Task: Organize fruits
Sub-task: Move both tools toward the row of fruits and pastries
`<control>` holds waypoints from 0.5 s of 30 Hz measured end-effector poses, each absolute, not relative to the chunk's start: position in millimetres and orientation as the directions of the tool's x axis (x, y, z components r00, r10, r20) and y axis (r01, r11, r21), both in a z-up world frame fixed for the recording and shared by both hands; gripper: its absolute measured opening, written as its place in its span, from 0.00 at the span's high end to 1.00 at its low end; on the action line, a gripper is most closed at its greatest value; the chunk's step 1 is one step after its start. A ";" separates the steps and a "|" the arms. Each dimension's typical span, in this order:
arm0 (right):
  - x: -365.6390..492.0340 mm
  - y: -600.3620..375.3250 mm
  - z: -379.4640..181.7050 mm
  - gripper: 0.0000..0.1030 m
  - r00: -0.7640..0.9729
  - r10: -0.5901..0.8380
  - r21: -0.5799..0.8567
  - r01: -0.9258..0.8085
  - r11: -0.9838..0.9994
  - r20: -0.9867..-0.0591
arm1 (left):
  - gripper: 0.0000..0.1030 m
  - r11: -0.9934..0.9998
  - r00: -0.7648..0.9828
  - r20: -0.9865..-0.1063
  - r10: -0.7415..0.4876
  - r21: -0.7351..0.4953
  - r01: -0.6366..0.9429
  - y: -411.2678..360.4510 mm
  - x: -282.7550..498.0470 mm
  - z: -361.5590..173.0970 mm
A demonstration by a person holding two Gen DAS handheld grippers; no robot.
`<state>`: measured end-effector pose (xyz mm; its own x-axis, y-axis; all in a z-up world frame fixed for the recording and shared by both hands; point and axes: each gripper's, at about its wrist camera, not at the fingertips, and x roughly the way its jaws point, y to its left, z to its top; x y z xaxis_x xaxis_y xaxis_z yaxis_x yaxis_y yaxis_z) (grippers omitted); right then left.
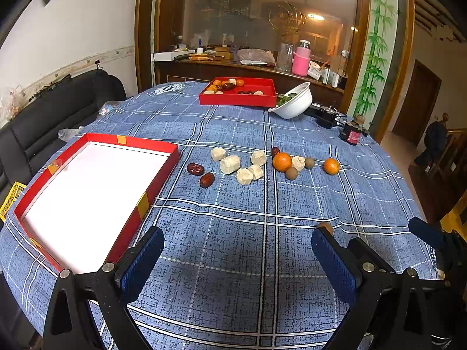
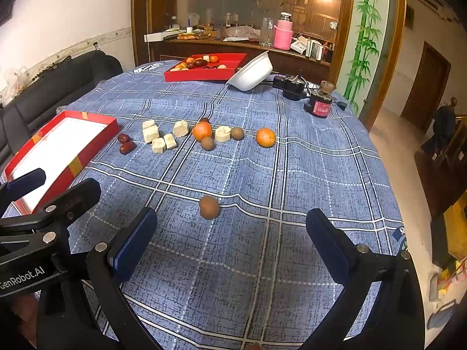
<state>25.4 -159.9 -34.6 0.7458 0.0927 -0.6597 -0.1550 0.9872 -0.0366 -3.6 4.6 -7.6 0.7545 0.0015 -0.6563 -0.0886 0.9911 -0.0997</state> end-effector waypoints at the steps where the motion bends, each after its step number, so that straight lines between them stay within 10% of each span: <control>1: 25.2 -160.7 -35.2 0.00 0.743 0.087 -0.044 -0.155 0.987 -0.663 | 0.02 0.991 0.753 -0.658 0.000 -0.101 -0.088 4.3 -3.1 -6.9; 15: 26.7 -172.1 -46.3 0.00 0.686 0.097 -0.020 -0.161 0.987 -0.721 | 0.02 0.992 0.767 -0.642 0.019 -0.085 -0.095 19.1 -9.7 -18.6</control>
